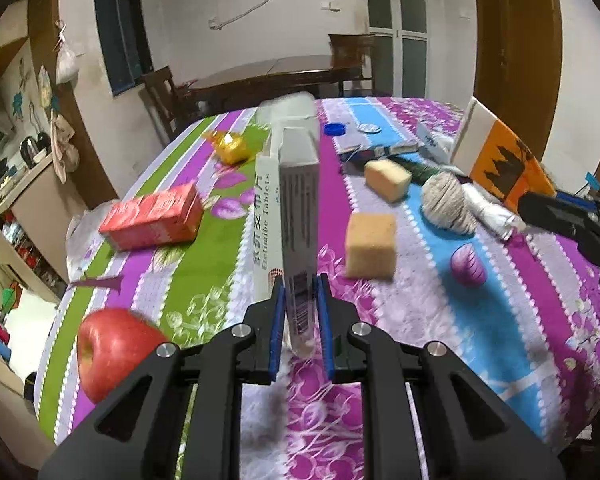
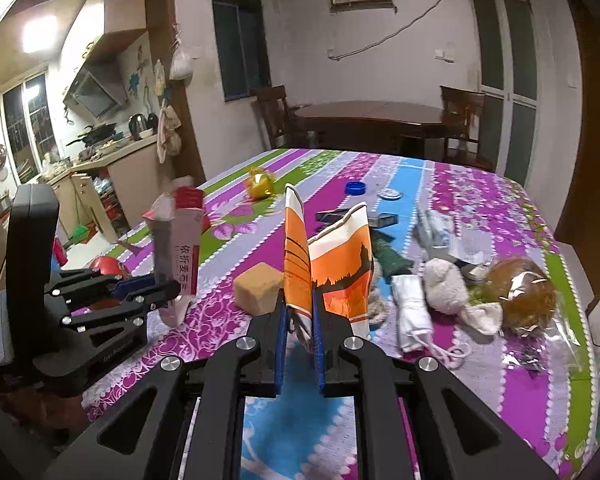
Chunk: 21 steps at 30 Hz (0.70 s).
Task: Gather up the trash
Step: 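Regrip the white medicine box with the left tool, lifting it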
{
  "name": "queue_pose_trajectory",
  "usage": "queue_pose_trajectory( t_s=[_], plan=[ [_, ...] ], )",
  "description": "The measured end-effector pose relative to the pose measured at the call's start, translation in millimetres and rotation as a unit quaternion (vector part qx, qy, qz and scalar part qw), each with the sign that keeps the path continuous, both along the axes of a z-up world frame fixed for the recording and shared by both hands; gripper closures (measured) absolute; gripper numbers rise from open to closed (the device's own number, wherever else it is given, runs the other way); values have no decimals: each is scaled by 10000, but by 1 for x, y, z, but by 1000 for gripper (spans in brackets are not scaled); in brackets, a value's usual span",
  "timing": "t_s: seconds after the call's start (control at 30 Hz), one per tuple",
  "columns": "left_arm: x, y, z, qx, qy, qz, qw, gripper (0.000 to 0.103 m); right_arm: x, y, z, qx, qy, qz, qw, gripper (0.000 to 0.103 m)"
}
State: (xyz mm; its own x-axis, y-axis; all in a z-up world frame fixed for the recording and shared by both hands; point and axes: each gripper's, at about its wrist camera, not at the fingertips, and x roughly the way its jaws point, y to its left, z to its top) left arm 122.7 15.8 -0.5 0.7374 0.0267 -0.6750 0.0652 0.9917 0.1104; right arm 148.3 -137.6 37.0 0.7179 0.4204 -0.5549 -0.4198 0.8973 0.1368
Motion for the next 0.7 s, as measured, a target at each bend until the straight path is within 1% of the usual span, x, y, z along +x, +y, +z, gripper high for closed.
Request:
queue_pose_trajectory(
  t_s=[0.17, 0.2, 0.3, 0.37, 0.4, 0.5, 0.53, 0.6, 0.63, 0.67, 0.7],
  plan=[
    [12, -24, 15, 15, -147, -270, 9995, 91, -7, -30, 10, 70, -86, -332, 9994, 91],
    [15, -32, 20, 5, -187, -386, 9991, 91, -8, -37, 13, 65, -114, -411, 9991, 91],
    [25, -51, 30, 0, -266, -662, 9975, 92, -12, -68, 23, 39, -195, -757, 9969, 91],
    [31, -55, 40, 16, -320, -770, 9965, 92, -18, -93, 30, 68, -230, -1002, 9947, 91],
    [33, -53, 48, -59, -326, -853, 9958, 92, -20, -103, 33, 92, -252, -1096, 9936, 91],
    [37, -26, 65, -242, -392, -688, 9966, 92, -33, -131, 38, 176, -364, -1350, 9900, 91],
    [38, -17, 66, -215, -334, -624, 9973, 92, -39, -140, 38, 220, -391, -1415, 9889, 91],
    [39, -3, 59, -157, -94, -557, 9983, 91, -47, -153, 33, 331, -382, -1491, 9875, 90],
    [38, 1, 54, -189, 40, -559, 9983, 88, -51, -157, 30, 386, -365, -1513, 9871, 90],
    [36, 4, 47, -249, 210, -559, 9979, 75, -56, -163, 24, 456, -319, -1528, 9867, 90],
    [34, 6, 37, -356, 432, -604, 9966, 55, -59, -164, 21, 474, -290, -1540, 9865, 90]
  ],
)
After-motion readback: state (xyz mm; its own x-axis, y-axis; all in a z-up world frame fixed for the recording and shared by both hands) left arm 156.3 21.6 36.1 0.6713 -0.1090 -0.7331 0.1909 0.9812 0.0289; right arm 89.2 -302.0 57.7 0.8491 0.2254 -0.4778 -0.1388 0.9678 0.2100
